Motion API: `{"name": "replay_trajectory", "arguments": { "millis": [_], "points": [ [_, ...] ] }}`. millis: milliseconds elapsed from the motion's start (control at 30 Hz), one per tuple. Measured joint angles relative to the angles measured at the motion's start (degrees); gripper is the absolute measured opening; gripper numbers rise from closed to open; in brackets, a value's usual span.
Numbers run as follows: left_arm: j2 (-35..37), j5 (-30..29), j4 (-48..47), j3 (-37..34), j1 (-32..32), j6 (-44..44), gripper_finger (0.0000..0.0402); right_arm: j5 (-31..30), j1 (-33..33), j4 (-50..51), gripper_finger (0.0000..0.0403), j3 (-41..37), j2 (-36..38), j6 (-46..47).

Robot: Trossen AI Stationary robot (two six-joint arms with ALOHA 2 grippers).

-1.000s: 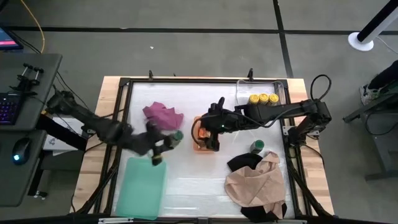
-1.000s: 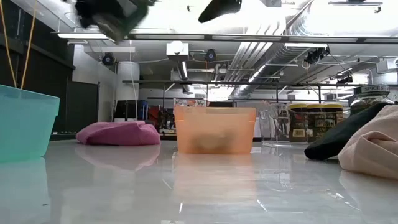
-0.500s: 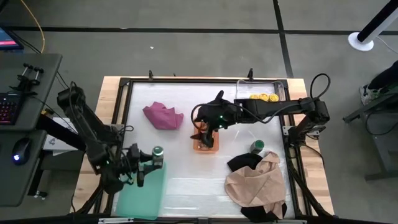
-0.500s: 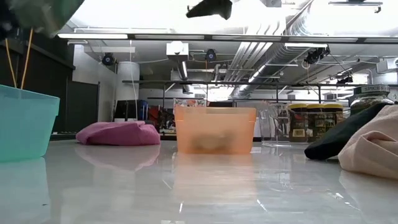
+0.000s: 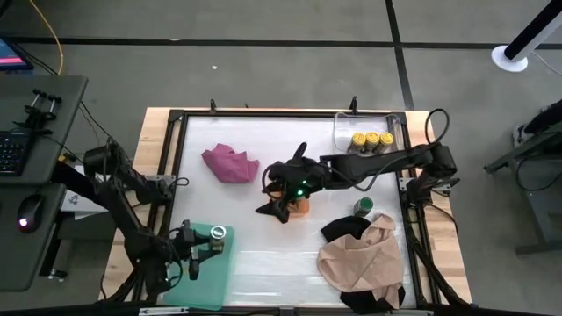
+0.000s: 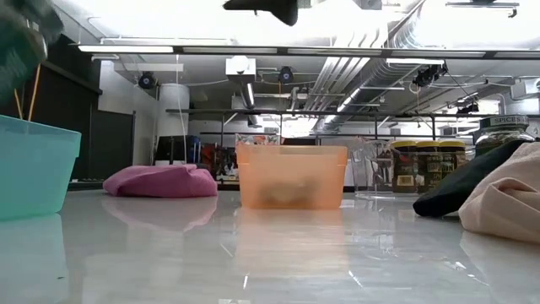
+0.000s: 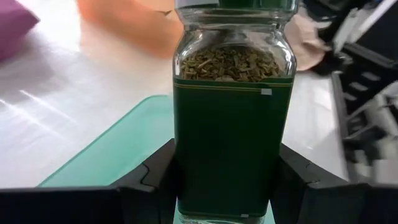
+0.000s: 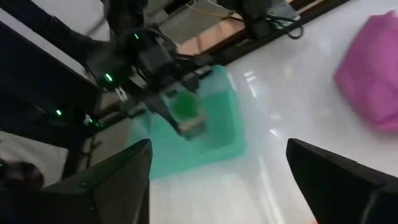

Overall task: Sort spices by type
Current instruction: Put the top green seasoning bottle into the green bin

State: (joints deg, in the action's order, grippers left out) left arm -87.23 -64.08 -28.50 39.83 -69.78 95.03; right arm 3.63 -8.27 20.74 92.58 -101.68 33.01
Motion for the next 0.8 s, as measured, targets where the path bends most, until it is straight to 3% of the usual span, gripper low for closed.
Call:
{"name": "replay_trajectory", "arguments": {
  "millis": [233,400,500,667,800],
  "points": [
    [-8.36,-2.34,-1.40,0.00,0.02,8.72,0.0153,0.37,-1.38,-10.13,0.0301,-0.04,-5.50,3.16],
    [-10.92,-3.29,-1.77,0.00,0.04,9.05,0.0153,1.02,-1.60,-14.71,0.0232,-0.04,-8.19,3.08],
    [-11.07,-3.32,-2.04,0.00,0.43,5.71,0.0153,1.64,-1.65,-15.73,0.0169,-0.04,-9.86,2.74],
    [-11.05,-2.37,-1.94,0.00,1.38,1.77,0.0153,3.18,-1.77,-17.98,0.0026,-0.04,-12.55,3.18],
    [-11.05,-1.04,-1.62,0.00,2.03,0.63,0.0153,4.69,-1.89,-23.50,0.0013,0.07,-15.32,5.47]
  ]
}}
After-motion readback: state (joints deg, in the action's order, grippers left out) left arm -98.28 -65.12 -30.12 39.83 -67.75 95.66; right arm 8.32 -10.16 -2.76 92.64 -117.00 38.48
